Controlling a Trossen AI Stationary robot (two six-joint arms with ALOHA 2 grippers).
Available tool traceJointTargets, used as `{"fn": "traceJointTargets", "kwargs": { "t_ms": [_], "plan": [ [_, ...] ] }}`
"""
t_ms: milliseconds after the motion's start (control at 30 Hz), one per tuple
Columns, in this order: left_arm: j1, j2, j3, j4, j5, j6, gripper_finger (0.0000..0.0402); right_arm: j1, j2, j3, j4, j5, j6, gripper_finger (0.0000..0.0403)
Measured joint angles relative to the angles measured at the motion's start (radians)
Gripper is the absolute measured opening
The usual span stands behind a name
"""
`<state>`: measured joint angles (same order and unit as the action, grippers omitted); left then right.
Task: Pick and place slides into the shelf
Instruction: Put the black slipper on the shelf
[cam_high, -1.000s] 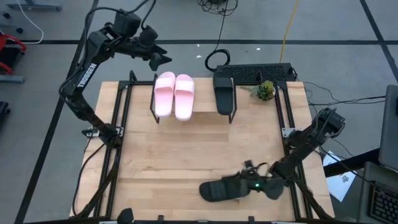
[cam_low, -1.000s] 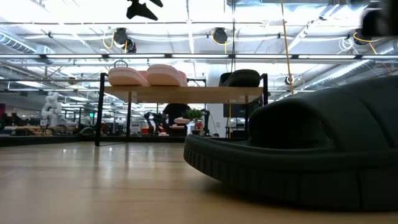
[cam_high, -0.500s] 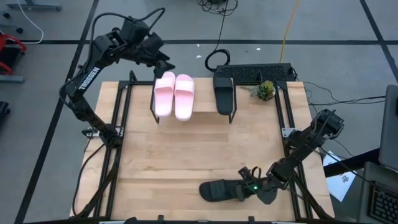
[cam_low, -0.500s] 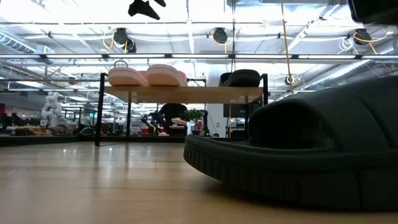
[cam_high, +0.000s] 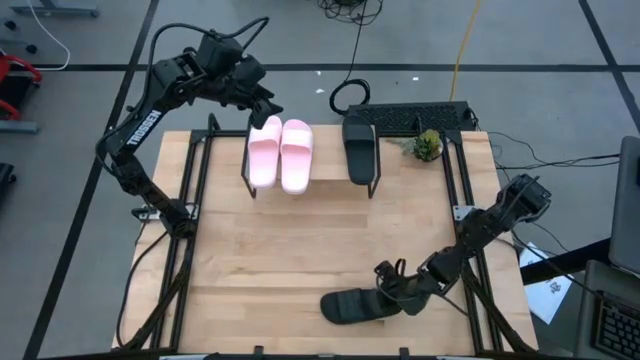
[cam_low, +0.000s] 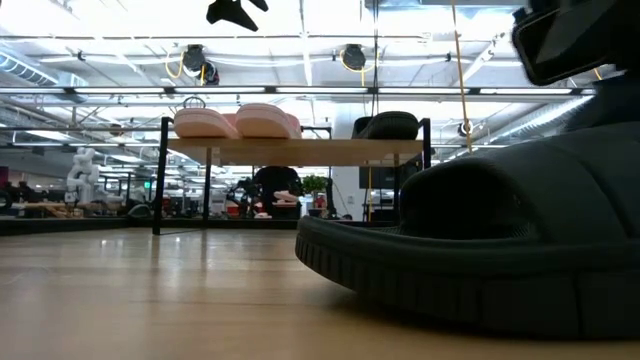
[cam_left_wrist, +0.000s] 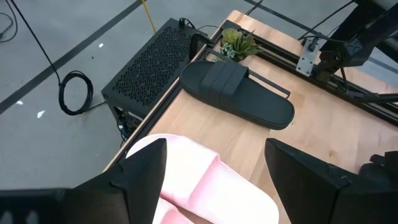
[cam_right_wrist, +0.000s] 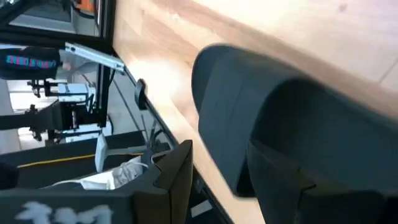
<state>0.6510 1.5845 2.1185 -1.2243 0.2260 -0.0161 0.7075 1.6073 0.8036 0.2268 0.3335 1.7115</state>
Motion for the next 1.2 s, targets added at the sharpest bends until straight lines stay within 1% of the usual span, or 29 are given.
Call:
{"fn": "traceJointTargets", "kwargs": {
  "t_ms": [67, 333, 833, 1200],
  "plan": [
    [0.0, 0.0, 0.0, 0.0, 0.0, 0.004, 0.0271, -0.017, 0.0, 0.0, 0.0, -0.005, -0.022, 0.0141],
    [0.0, 0.0, 0.0, 0.0, 0.0, 0.008, 0.0271, -0.064, 0.0, 0.001, -0.045, -0.13, -0.052, 0.0141],
    [0.0, 0.0, -0.001, -0.002, 0.0, 0.019, 0.0271, -0.078, 0.0, 0.001, -0.085, -0.127, -0.048, 0.0141],
    [0.0, 0.0, -0.001, -0.002, -0.001, 0.021, 0.0271, -0.086, 0.0, 0.001, -0.069, -0.133, -0.051, 0.0141]
  ]
}}
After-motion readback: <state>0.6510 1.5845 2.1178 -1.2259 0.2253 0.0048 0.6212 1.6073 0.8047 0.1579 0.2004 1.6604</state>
